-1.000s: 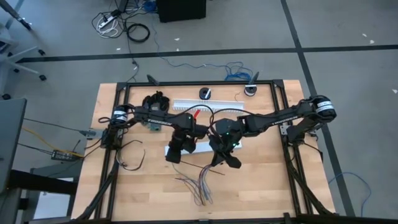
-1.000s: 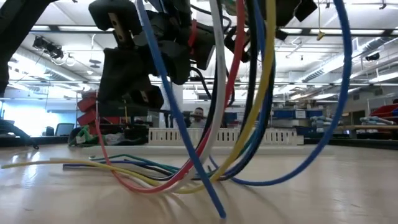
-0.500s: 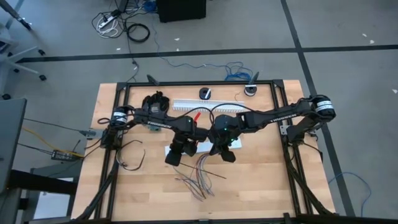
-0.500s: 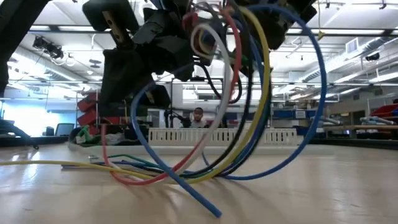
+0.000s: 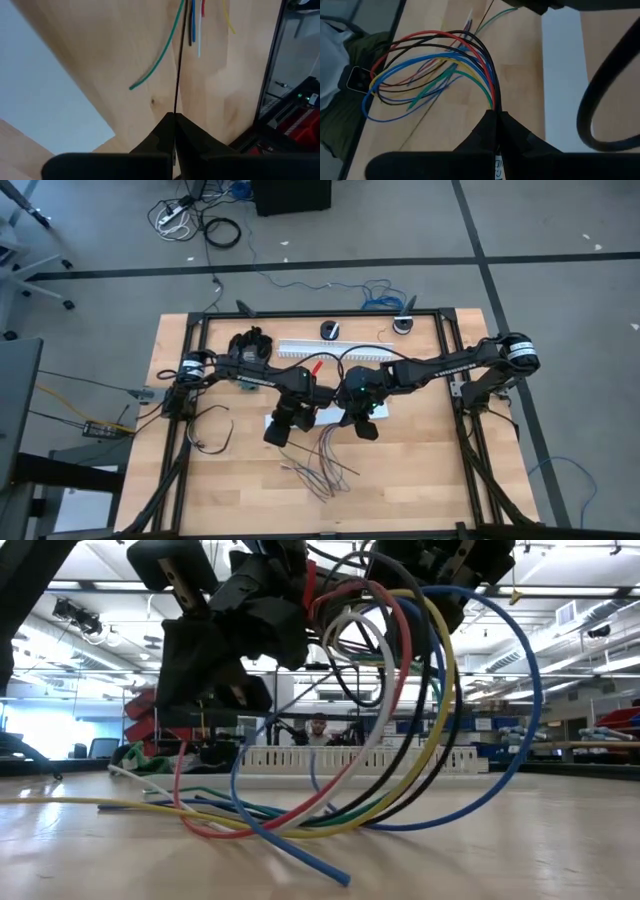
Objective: Ziptie cables
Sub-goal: Wrap the black zip tie around the cables
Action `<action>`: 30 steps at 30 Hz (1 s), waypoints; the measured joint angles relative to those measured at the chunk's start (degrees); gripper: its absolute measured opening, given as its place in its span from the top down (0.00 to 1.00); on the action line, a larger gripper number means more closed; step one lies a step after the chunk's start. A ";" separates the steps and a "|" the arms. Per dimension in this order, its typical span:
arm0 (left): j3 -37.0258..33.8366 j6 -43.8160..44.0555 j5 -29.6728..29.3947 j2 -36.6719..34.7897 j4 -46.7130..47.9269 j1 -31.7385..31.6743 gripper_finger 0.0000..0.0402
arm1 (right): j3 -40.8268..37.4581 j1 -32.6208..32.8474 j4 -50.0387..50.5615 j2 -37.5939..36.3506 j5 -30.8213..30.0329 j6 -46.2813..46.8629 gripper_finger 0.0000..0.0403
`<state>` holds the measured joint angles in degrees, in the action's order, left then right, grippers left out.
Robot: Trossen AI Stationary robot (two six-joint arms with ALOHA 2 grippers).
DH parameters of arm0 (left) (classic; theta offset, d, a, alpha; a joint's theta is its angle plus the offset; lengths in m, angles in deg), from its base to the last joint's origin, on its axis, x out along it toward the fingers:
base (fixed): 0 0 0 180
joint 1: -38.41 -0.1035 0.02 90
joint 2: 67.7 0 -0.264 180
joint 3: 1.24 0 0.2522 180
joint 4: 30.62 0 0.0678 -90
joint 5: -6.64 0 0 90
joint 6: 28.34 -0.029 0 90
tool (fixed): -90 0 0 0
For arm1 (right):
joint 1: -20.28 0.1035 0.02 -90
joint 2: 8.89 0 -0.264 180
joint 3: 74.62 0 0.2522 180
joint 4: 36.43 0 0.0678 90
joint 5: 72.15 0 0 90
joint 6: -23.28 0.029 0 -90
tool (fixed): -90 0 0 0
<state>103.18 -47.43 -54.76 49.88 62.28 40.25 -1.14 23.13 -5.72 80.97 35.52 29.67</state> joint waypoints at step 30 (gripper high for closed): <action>0.00 3.16 -0.52 0.00 -3.14 2.68 0.88 | 0.00 -0.24 4.33 -0.04 -5.92 0.04 1.00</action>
<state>103.18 -44.27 -55.29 49.88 59.14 42.93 -1.14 22.89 -1.39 80.93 29.60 29.72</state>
